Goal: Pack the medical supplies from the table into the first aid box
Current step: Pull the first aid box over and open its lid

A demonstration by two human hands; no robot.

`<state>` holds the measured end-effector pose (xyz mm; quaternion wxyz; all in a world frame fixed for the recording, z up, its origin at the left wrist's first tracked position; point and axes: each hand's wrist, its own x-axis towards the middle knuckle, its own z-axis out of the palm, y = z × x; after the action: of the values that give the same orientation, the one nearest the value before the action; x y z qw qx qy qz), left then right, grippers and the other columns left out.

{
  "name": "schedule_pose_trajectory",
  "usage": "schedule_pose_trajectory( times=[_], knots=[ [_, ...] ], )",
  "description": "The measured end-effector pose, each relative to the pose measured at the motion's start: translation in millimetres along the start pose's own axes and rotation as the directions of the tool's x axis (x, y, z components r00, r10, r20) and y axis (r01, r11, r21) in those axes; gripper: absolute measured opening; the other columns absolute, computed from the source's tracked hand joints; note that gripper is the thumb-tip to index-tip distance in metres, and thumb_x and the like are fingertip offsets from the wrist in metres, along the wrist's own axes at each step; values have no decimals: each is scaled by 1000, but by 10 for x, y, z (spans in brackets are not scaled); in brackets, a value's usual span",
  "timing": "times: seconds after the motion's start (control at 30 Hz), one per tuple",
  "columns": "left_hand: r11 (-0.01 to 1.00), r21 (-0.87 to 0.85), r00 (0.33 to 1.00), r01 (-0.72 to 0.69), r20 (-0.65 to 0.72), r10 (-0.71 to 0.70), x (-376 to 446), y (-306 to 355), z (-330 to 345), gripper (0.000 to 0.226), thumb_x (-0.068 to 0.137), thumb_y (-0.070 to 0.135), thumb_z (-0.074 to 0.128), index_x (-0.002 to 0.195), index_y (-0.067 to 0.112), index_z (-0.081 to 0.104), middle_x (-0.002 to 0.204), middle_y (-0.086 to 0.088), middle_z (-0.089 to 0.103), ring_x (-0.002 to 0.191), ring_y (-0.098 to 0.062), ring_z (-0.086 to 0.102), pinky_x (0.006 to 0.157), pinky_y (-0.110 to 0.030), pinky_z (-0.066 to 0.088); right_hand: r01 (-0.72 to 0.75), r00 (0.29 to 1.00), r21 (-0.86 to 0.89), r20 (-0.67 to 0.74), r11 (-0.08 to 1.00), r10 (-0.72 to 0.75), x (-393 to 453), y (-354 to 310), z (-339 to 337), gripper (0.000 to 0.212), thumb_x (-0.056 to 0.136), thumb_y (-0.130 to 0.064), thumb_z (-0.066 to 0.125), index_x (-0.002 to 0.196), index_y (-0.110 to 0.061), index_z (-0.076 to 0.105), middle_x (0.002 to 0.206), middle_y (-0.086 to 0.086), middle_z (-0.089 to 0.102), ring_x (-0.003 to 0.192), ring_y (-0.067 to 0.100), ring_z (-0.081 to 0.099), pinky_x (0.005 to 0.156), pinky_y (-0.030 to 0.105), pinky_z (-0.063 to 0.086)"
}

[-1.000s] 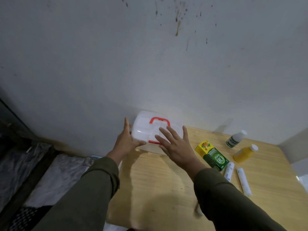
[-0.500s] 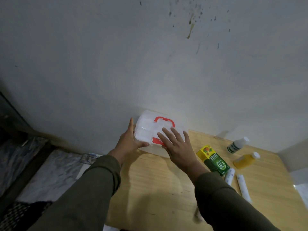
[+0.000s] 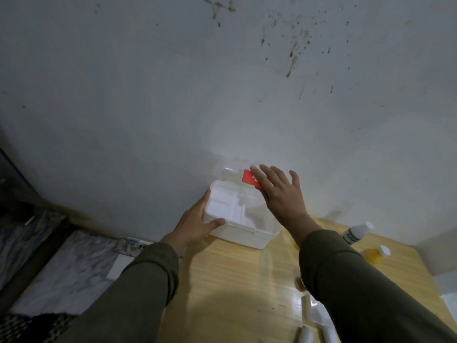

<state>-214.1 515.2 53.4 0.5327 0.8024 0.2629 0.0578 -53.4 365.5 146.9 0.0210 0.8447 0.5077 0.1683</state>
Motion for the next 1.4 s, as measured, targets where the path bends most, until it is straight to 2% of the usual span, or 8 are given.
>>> schedule_pose_trajectory(
  times=[0.1,0.27,0.47,0.73,0.9,1.0,1.17,1.4],
  knots=[
    [998,61,1000,14,-27,-12,24,-37,3,80,87,53,54,149,35,7,156,5,25,140,-24,32,108,-36,32,-12,1000,52,10,999,11,37,12,-17,47,95,-34,30,141,-24,34,135,7,54,119,31,54,91,51,44],
    [998,61,1000,23,-16,-22,83,-63,-3,83,85,55,55,149,36,6,155,3,28,139,-25,34,108,-36,33,-21,998,55,-53,998,23,100,86,31,49,95,-26,49,141,-22,33,135,9,53,119,32,52,90,50,44],
    [996,89,1000,-13,-18,15,81,-95,-21,84,85,50,59,149,36,5,154,2,29,139,-25,34,107,-33,32,-72,997,45,-27,996,73,228,118,37,53,95,-32,49,142,-24,25,139,12,48,124,34,48,94,55,40],
    [998,64,1000,-25,-3,26,70,-77,-39,86,85,47,62,149,36,6,153,3,32,137,-24,36,106,-31,33,-185,979,10,89,983,183,422,65,43,66,95,-52,30,148,-22,6,156,7,17,144,31,14,112,60,14],
    [997,65,999,-34,-5,34,73,-83,-34,87,83,49,63,149,35,7,152,4,33,136,-22,37,101,-26,32,-245,964,0,102,970,244,511,31,69,69,95,-50,32,147,-17,2,157,8,9,145,32,8,112,61,15],
    [998,65,1000,-24,3,24,93,-111,-24,89,82,52,62,149,35,7,153,4,33,136,-22,38,104,-29,34,-274,956,34,121,961,268,516,11,113,74,95,-51,31,148,-15,-6,159,6,-2,147,30,-2,115,58,8],
    [998,54,1000,-14,5,14,106,-125,-12,90,81,52,63,150,34,6,154,4,31,137,-22,36,107,-34,34,-284,951,56,142,957,274,401,-37,138,86,94,-45,44,147,-13,-15,159,10,-15,145,31,-15,119,52,4],
    [991,116,995,-62,-64,70,130,-92,-21,86,81,47,66,148,28,18,153,3,31,136,-22,36,106,-34,32,-241,961,69,157,968,228,337,96,-9,79,93,-45,44,149,-21,-8,160,5,-10,147,27,-9,117,51,5]
  ],
)
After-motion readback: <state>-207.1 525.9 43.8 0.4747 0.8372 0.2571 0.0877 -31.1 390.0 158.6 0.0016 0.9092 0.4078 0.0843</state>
